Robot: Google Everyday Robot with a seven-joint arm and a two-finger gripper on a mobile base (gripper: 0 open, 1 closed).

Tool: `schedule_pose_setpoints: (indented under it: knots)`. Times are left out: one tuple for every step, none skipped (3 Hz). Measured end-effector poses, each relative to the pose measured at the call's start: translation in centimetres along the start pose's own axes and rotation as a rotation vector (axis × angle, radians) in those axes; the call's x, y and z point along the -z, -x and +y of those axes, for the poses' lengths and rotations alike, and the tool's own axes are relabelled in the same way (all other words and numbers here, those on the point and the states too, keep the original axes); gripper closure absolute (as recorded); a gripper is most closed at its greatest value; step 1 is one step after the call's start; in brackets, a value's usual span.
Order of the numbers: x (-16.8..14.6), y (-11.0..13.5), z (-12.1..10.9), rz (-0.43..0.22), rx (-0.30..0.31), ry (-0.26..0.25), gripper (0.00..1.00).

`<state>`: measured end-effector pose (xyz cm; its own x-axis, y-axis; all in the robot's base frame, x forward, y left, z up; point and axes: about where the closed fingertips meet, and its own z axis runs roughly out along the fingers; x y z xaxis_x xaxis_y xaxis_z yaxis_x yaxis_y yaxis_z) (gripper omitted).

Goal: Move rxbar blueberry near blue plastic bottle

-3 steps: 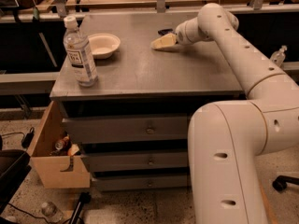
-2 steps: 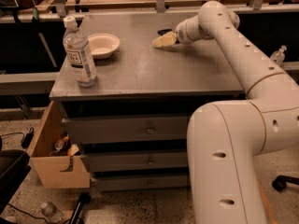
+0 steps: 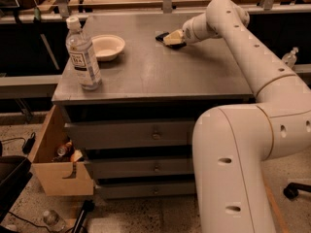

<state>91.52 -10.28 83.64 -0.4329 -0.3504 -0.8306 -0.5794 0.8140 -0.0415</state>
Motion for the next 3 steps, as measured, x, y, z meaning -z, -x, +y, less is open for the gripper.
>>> schedule_pose_setpoints:
  knots:
    - [-0.01, -0.01, 0.01, 0.0, 0.0, 0.0, 1.0]
    - [0.01, 0.03, 0.01, 0.0, 0.0, 0.0, 1.0]
    - [0.07, 0.12, 0.01, 0.0, 0.001, 0.0, 1.0]
